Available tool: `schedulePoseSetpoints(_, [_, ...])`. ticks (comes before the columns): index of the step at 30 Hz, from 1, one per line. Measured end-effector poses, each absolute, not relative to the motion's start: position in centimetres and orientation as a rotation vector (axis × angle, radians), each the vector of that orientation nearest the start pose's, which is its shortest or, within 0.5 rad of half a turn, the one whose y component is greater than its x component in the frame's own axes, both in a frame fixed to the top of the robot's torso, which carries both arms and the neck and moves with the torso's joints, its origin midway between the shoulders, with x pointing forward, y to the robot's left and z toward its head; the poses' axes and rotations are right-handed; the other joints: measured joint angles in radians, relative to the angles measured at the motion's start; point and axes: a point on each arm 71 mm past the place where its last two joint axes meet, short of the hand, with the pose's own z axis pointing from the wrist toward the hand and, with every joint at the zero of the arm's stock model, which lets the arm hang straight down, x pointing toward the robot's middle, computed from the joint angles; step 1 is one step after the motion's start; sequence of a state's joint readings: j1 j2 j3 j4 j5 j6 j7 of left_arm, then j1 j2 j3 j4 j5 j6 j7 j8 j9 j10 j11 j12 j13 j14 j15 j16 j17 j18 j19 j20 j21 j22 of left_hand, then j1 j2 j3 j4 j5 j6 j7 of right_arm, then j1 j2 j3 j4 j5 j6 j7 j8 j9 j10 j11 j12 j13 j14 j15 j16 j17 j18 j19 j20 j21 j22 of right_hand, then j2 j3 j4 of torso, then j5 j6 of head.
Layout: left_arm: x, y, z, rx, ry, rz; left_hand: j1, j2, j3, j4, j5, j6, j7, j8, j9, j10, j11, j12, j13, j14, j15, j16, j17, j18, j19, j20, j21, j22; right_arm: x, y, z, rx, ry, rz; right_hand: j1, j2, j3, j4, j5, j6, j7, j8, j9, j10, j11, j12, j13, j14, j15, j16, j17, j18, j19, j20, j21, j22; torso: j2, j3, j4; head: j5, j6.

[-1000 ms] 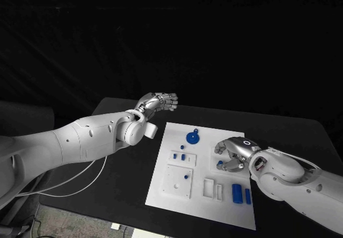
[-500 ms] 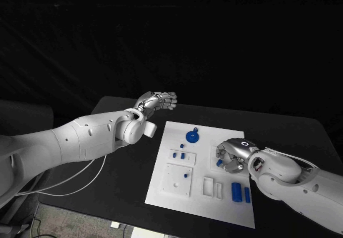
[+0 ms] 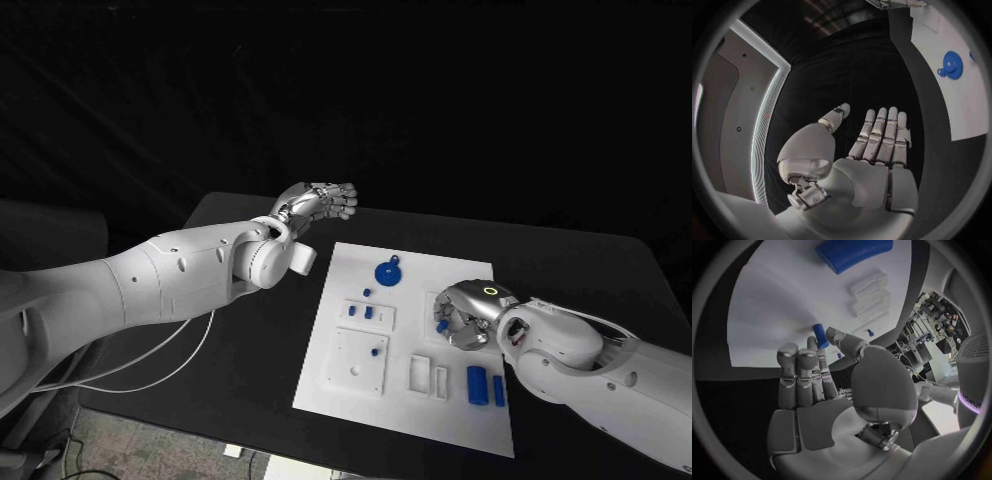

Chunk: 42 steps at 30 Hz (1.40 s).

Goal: Assemble the parts on the task board

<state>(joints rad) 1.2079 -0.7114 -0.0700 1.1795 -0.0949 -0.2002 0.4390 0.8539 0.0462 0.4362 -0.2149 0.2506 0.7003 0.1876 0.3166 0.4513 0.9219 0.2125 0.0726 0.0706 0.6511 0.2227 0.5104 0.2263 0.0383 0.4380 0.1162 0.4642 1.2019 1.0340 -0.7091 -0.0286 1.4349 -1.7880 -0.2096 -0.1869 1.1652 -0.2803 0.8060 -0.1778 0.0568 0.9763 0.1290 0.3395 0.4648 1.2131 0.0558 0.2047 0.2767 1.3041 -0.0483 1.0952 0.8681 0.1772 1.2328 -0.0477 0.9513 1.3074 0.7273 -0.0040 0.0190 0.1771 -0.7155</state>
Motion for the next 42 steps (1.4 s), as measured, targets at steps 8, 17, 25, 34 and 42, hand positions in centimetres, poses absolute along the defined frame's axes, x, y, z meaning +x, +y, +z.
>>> schedulePoseSetpoints(8, [54.4,24.3,-20.0,-0.996,1.395,-1.437,0.000,0.000,0.000,0.000,-0.004,0.000,0.000,0.000,0.000,0.000,0.000,0.000,0.000,0.000,0.000,0.000,0.000,0.000,0.000,0.000,0.000,0.000,46.3,-15.3,-27.0,-0.444,1.775,0.484,0.001,0.030,0.026,0.001,-0.003,0.036,-0.014,0.023,0.013,0.033,-0.015,0.027,0.013,0.002,-0.016,0.000,0.000,0.000,0.000,0.000,0.010,0.000,0.000,0.0002,-0.0005,0.001,-0.004])
schedulePoseSetpoints(17, [54.4,24.2,-20.0,-0.995,1.396,-1.438,0.000,0.000,0.000,0.000,-0.004,0.000,0.000,0.000,-0.001,0.000,0.000,0.000,0.000,0.000,0.000,0.000,0.000,0.000,0.000,0.000,0.000,0.000,46.2,-15.0,-27.1,-0.441,1.757,0.474,-0.001,0.047,0.044,-0.009,-0.004,0.060,-0.025,0.035,0.027,0.042,-0.017,0.042,0.032,0.004,-0.022,0.004,0.000,-0.001,0.000,-0.007,0.019,0.000,0.000,-0.0001,0.0000,0.001,-0.009])
schedulePoseSetpoints(25, [54.4,24.3,-20.0,-0.995,1.396,-1.438,0.000,0.000,0.000,0.000,-0.004,0.000,0.000,0.000,-0.001,0.000,0.000,0.000,0.000,0.000,0.000,0.000,0.000,0.000,0.000,0.000,-0.004,0.000,45.9,-15.2,-26.7,-0.435,1.739,0.480,0.001,0.049,0.053,-0.012,-0.007,0.061,-0.026,0.040,0.031,0.042,-0.017,0.048,0.037,0.007,-0.025,0.004,0.000,-0.001,0.000,-0.007,0.023,0.000,-0.001,-0.0008,0.0004,0.003,-0.009])
schedulePoseSetpoints(34, [54.5,24.4,-20.0,-0.997,1.393,-1.432,0.000,0.000,0.000,0.000,-0.004,0.000,0.000,0.000,-0.001,0.000,0.000,0.000,0.000,0.000,0.000,0.000,0.000,0.000,0.000,0.000,-0.004,0.001,45.2,-14.2,-24.4,-0.407,1.652,0.550,0.002,0.050,0.069,-0.017,-0.007,0.065,-0.030,0.040,0.035,0.049,-0.024,0.049,0.041,0.005,-0.027,0.004,0.000,-0.001,0.002,-0.010,0.029,0.000,-0.001,-0.0010,0.0000,0.009,-0.010])
schedulePoseSetpoints(42, [54.5,24.5,-20.0,-0.997,1.393,-1.430,0.000,0.000,0.000,0.000,-0.004,0.000,0.000,0.000,-0.001,0.000,0.000,0.000,0.000,0.000,0.000,0.000,0.000,-0.001,0.000,0.000,-0.004,0.001,44.5,-11.9,-23.5,-0.400,1.595,0.620,0.002,0.050,0.072,-0.020,-0.008,0.072,-0.029,0.040,0.037,0.055,-0.026,0.054,0.044,0.005,-0.028,0.008,0.000,-0.001,0.006,-0.013,0.029,0.000,-0.001,-0.0007,-0.0005,0.016,-0.010])
